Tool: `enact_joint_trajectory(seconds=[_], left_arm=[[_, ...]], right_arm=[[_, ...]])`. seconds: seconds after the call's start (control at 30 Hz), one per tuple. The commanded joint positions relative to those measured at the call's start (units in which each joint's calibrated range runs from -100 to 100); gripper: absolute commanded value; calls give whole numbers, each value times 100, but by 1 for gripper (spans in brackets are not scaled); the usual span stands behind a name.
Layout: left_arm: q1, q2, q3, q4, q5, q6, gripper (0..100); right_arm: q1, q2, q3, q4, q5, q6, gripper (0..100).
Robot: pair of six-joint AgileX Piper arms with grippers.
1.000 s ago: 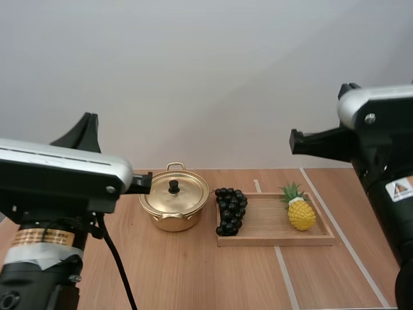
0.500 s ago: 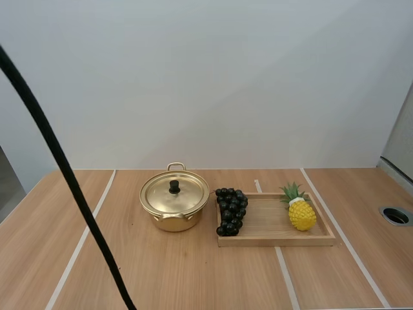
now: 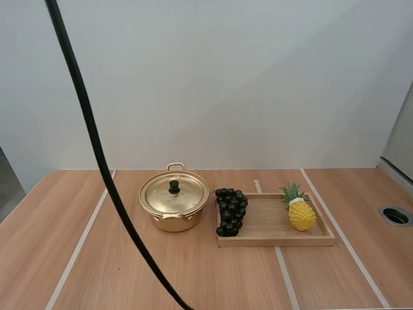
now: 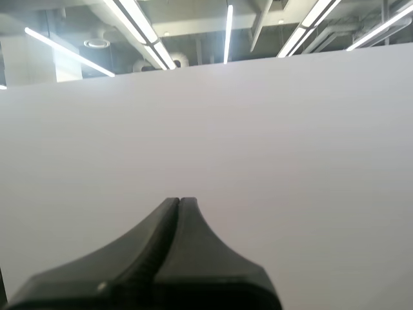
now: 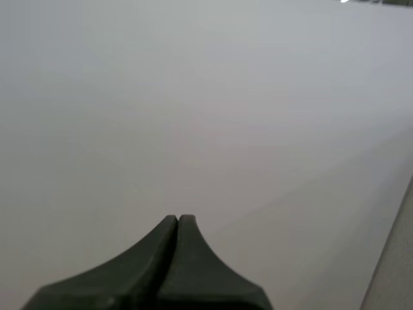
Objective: Open the pot, put the grape inside, and close it
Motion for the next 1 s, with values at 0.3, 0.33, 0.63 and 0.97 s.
enact_joint_trajectory(seconds=[0.3,0.33,0.63,0.97], left_arm=[[-15,561,-597,92,1447,-107,8],[-15,561,-597,92,1576,-98,20],[-15,571,-597,-184,1980,360,100],[-15,1198,-597,-202,3407,158,100]], right_arm=[[-16,828,-481,192,344,12,0],[-16,814,-481,240,344,12,0],[-16,814,-481,882,344,-96,100],[-16,814,-481,948,344,-96,100]])
